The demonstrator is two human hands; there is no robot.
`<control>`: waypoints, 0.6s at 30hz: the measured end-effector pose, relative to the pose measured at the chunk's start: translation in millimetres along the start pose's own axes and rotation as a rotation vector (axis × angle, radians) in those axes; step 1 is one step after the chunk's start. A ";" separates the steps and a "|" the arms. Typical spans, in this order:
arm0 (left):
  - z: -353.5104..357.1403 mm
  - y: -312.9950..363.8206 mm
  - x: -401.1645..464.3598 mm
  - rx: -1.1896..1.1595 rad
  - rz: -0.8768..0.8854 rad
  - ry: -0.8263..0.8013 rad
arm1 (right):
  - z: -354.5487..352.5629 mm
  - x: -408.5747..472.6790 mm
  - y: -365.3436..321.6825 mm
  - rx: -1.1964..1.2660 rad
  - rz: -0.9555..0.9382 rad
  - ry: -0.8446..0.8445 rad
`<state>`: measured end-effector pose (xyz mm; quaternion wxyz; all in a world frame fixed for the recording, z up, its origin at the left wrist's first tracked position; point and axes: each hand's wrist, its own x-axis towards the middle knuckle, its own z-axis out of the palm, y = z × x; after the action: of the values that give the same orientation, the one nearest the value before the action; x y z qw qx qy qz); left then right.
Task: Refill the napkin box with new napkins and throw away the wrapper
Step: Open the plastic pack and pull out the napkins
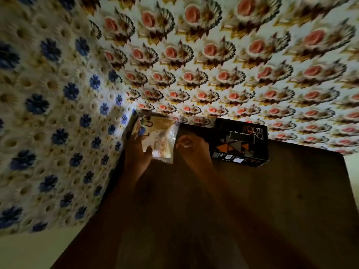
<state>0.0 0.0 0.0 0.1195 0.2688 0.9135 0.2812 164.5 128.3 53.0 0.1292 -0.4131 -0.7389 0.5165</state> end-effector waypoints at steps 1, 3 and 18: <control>3.2 -9.5 10.6 0.035 0.004 -0.003 | 8.0 8.9 0.7 0.006 0.021 -0.021; 5.0 -22.5 29.1 0.135 -0.046 -0.014 | 27.5 27.0 3.8 -0.011 0.085 -0.028; 14.0 -75.9 -80.2 -0.127 -0.046 -0.128 | 85.4 -59.4 58.0 -0.045 0.269 -0.050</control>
<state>39.3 -91.4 -49.9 0.2011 0.2570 0.8902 0.3179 176.5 35.3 -20.4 0.0310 -0.4980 -0.6914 0.5225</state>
